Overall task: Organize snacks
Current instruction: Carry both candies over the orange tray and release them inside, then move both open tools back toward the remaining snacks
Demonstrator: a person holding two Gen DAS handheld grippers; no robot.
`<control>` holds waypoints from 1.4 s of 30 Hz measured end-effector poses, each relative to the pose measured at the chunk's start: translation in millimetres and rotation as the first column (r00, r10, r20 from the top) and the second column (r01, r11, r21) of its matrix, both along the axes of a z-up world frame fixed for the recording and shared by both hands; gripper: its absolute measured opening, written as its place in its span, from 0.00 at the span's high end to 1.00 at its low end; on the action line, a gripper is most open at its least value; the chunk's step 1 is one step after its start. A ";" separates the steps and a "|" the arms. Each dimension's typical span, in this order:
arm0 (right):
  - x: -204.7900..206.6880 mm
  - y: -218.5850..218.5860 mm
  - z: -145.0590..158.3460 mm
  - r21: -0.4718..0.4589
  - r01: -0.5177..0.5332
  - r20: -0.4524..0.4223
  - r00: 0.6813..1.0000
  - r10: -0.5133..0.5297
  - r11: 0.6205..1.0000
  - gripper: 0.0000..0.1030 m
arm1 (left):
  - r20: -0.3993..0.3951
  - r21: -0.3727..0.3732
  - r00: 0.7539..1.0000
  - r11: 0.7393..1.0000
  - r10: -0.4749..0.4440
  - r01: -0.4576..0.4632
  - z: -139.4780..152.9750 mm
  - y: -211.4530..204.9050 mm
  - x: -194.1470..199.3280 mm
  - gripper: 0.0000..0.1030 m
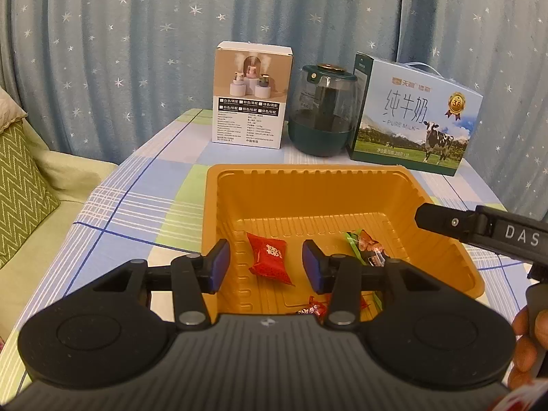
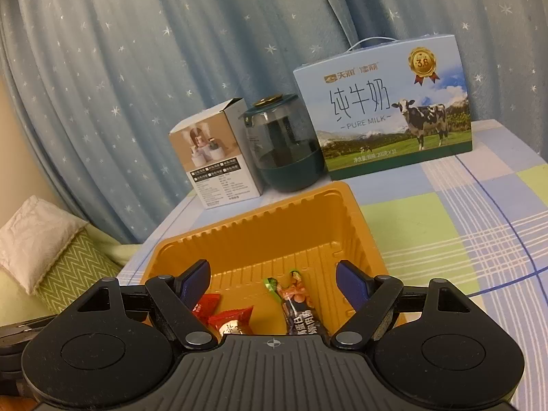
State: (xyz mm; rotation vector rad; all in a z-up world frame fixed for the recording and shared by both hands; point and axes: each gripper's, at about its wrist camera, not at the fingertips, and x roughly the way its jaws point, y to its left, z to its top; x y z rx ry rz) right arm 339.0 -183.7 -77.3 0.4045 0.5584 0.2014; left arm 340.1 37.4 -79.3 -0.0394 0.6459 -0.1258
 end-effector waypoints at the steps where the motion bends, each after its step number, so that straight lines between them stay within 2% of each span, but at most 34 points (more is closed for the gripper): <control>1: -0.3 -0.1 0.3 -0.001 0.001 0.000 1.000 -0.001 1.000 0.22 | 0.000 0.001 1.000 1.000 -0.001 0.001 -0.1 -0.2 -0.2 0.59; 8: -4.6 -0.1 2.5 -0.018 0.003 0.006 1.000 -0.003 1.000 0.22 | 0.004 0.007 1.000 1.000 -0.010 0.010 1.0 -3.6 -4.1 0.58; 23: -38.2 -5.6 9.5 -0.072 0.018 0.000 1.000 -0.018 0.997 0.22 | 0.015 0.021 1.000 1.000 -0.012 0.012 7.0 -8.7 -34.0 0.47; 30: -62.9 -18.7 12.6 -0.067 0.037 -0.013 0.999 -0.038 0.997 0.22 | 0.030 0.024 0.999 1.000 -0.018 0.017 11.0 -3.4 -64.2 0.33; 42: -113.2 -34.2 13.6 -0.077 0.036 -0.061 0.997 -0.041 0.996 0.22 | 0.022 0.001 1.000 1.000 -0.011 0.011 5.7 9.3 -131.1 0.28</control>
